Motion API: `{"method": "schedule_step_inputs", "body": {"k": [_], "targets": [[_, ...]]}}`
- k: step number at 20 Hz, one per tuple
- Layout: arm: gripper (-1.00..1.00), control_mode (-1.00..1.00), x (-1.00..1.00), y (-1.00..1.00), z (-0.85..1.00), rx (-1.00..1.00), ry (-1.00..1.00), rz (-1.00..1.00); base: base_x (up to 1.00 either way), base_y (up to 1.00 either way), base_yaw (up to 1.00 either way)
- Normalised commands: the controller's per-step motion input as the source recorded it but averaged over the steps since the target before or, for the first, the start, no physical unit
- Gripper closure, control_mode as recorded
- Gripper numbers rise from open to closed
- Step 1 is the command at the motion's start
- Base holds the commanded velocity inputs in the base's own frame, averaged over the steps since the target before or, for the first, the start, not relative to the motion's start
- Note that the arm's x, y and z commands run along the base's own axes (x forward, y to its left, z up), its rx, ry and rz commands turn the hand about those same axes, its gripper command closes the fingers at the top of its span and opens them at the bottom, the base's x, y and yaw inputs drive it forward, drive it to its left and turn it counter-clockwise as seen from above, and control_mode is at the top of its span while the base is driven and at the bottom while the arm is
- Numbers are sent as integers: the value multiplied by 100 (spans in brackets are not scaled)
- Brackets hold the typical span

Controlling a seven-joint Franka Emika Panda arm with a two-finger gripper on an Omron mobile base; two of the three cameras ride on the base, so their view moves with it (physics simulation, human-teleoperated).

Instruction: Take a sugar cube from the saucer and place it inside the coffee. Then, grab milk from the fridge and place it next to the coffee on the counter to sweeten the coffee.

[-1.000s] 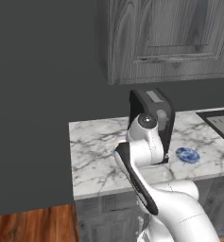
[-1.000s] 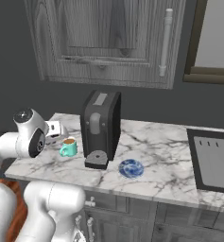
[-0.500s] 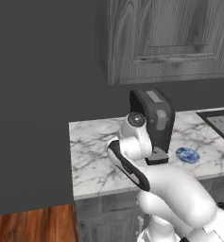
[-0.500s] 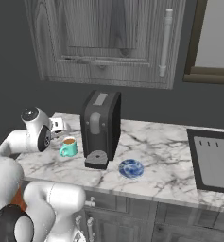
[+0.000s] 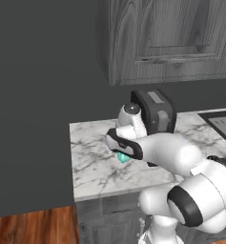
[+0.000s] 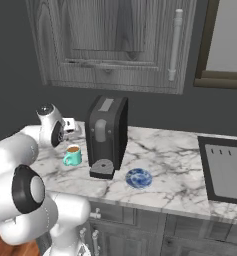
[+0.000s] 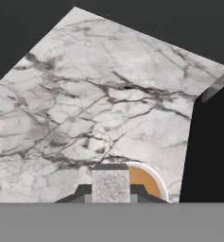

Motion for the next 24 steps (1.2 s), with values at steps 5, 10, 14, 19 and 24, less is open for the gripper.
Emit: {"method": "schedule_step_inputs", "body": {"k": [5, 10, 14, 19, 24], "targets": [[100, -100, 6, 0, -37, 0, 13, 0, 0, 0, 0], [100, -100, -1, -5, -27, 0, 8, -1, 0, 0, 0], [100, -100, 2, -3, -5, 0, 1, -4, 0, 0, 0], [100, -100, 4, -2, -2, -1, 0, -4, 0, 0, 0], [100, -100, 0, -8, 0, 0, 0, -3, 0, 0, 0]]}}
